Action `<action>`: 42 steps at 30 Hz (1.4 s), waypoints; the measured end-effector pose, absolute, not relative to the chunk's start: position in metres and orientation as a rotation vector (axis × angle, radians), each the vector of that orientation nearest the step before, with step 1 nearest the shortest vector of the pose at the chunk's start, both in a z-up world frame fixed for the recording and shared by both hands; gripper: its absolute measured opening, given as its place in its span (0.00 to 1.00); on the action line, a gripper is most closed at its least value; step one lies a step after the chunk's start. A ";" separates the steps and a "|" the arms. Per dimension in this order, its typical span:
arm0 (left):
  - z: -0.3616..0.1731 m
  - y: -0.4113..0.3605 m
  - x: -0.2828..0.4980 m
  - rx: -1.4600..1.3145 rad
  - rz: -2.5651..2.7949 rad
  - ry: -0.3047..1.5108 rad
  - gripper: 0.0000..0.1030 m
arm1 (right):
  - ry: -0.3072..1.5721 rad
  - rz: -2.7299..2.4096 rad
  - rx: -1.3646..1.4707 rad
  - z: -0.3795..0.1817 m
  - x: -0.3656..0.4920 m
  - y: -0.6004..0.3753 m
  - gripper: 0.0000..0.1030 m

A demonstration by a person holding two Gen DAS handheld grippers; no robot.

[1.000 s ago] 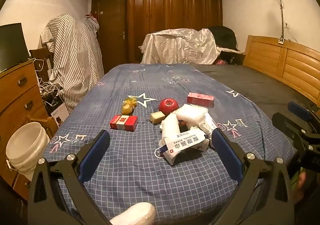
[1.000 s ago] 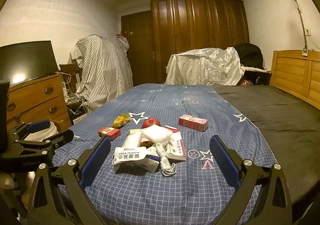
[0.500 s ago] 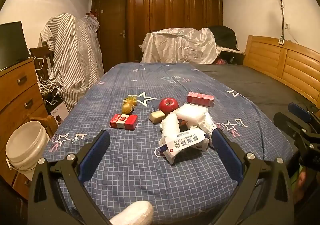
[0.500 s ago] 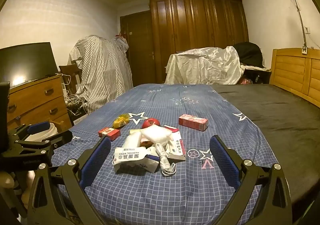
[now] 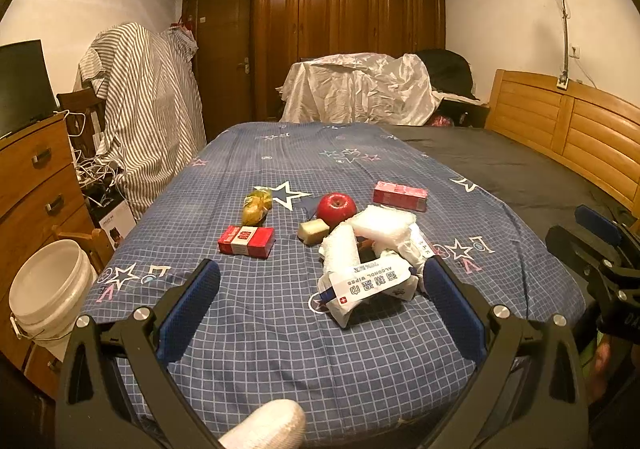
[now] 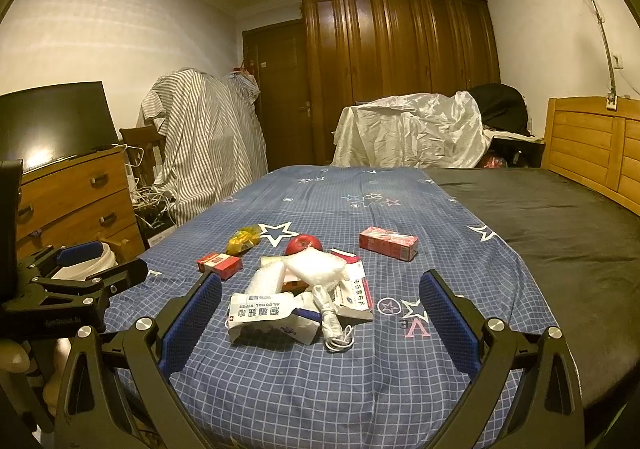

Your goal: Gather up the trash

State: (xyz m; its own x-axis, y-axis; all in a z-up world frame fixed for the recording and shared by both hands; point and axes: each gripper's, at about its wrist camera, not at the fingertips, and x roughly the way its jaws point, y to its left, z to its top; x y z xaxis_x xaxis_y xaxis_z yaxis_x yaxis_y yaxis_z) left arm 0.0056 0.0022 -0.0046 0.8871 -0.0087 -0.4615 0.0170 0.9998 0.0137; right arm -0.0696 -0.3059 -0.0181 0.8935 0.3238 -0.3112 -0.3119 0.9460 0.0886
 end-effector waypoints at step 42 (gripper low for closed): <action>-0.007 0.004 0.015 0.019 -0.034 0.518 0.95 | 0.336 0.348 0.027 -0.017 -0.062 -0.298 0.96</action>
State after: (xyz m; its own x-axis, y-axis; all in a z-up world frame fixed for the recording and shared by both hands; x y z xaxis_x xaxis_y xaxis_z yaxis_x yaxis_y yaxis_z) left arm 0.0148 0.0039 -0.0070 0.8680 -0.0277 -0.4957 0.0375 0.9992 0.0097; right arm -0.0617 -0.2979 -0.0173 0.8852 0.3387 -0.3189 -0.3298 0.9404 0.0834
